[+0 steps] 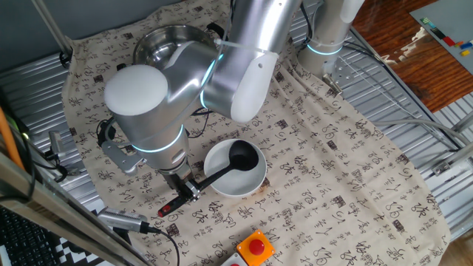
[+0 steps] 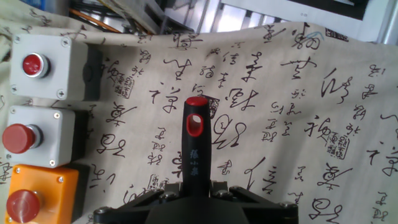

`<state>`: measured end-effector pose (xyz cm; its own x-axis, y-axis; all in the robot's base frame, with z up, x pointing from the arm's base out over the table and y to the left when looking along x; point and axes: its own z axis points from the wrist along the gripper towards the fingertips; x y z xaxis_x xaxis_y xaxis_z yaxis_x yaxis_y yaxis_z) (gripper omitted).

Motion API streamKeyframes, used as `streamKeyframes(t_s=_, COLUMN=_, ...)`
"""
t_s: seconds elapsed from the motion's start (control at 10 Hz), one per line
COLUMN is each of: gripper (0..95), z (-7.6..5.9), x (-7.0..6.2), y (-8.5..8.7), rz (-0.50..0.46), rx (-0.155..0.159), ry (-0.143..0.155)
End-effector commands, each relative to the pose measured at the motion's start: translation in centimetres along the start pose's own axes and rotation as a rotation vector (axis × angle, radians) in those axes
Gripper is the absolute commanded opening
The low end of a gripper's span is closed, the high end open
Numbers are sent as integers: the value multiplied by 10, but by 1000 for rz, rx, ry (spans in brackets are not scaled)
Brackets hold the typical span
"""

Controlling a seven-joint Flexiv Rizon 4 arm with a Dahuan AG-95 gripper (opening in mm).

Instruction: Scoop water with a large spoon from one bowl to another

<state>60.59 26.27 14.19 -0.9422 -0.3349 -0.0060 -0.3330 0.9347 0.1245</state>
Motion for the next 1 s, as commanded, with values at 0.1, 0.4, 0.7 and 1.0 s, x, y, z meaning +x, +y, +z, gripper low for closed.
streamKeyframes(t_s=0.1, gripper=0, z=-2, x=1, y=1, rz=4, rx=-17, ry=-4)
streamKeyframes(t_s=0.4, gripper=0, z=-9, x=-1, y=6, rz=-4, rx=-27, ry=-15)
streamKeyframes(t_s=0.7, gripper=0, z=-15, x=-5, y=10, rz=-15, rx=-27, ry=-18)
streamKeyframes(t_s=1.0, gripper=0, z=-18, x=-4, y=11, rz=-28, rx=-28, ry=-20)
